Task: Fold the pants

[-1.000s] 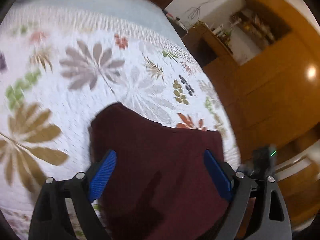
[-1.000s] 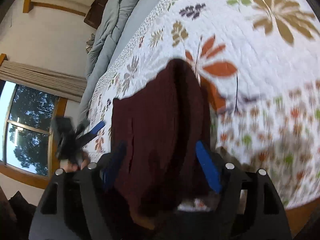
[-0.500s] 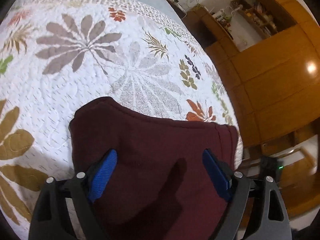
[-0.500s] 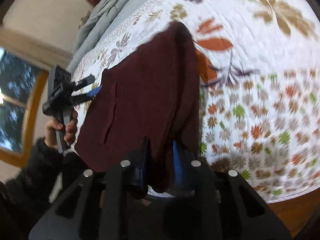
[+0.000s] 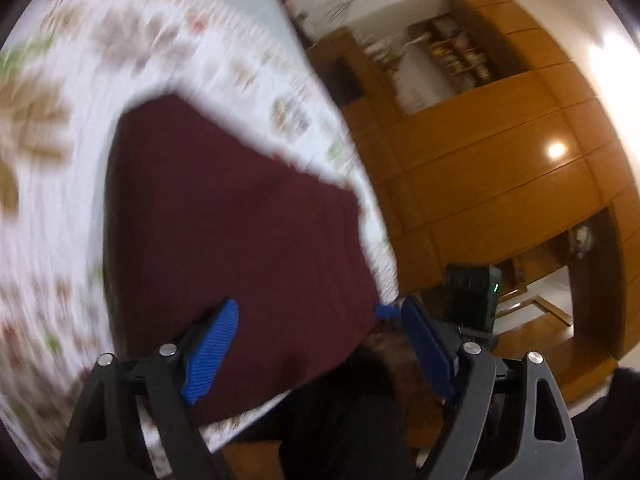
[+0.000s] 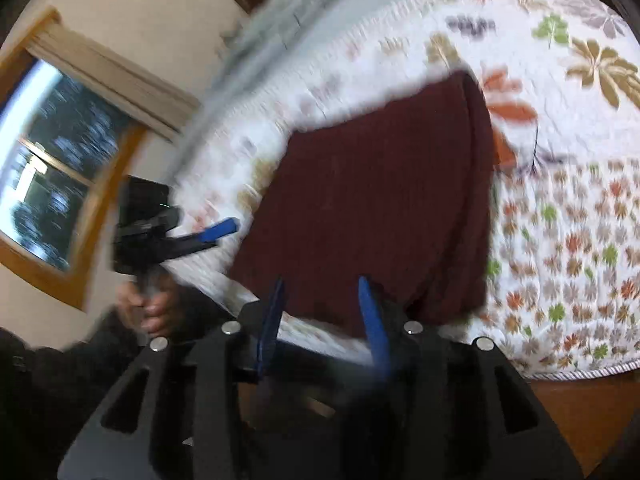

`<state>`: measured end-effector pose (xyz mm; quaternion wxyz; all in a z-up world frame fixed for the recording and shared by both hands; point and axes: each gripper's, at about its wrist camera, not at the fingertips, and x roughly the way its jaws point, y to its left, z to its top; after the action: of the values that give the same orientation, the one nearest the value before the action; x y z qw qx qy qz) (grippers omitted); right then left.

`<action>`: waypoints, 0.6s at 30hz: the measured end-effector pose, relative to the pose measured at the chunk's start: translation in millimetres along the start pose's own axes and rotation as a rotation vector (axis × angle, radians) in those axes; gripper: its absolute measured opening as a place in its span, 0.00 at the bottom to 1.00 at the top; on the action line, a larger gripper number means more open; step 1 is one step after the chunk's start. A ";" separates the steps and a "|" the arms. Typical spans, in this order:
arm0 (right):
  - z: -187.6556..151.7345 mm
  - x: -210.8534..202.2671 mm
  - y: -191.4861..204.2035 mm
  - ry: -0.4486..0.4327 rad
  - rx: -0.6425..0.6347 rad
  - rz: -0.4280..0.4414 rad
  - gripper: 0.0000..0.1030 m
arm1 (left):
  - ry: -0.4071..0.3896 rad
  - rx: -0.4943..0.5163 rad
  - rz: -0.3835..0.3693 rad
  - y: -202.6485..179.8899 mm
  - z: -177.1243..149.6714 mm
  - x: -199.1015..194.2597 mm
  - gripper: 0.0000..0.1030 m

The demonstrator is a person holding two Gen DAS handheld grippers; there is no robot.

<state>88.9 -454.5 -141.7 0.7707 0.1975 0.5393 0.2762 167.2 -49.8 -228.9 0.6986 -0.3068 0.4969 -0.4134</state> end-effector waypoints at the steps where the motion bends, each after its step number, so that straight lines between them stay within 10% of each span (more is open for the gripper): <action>1: -1.9 4.7 -6.5 0.015 0.017 -0.009 0.15 | -0.001 -0.016 0.001 8.6 -6.3 4.2 0.81; 4: -7.7 9.6 -27.6 0.060 0.108 0.005 0.00 | 0.002 -0.044 -0.007 20.7 -7.5 6.8 0.73; 9: 35.8 -11.6 8.5 -0.028 0.055 0.109 0.33 | -0.046 -0.022 -0.106 4.4 1.3 -9.3 0.79; 18: 157.5 120.8 36.2 0.199 0.055 0.257 0.37 | 0.028 0.011 -0.088 -2.4 -3.0 21.0 0.84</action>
<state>261.4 -350.5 -153.6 0.6662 0.2575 0.5905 0.3757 167.1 -69.5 -237.1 0.6744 -0.3186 0.4906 -0.4506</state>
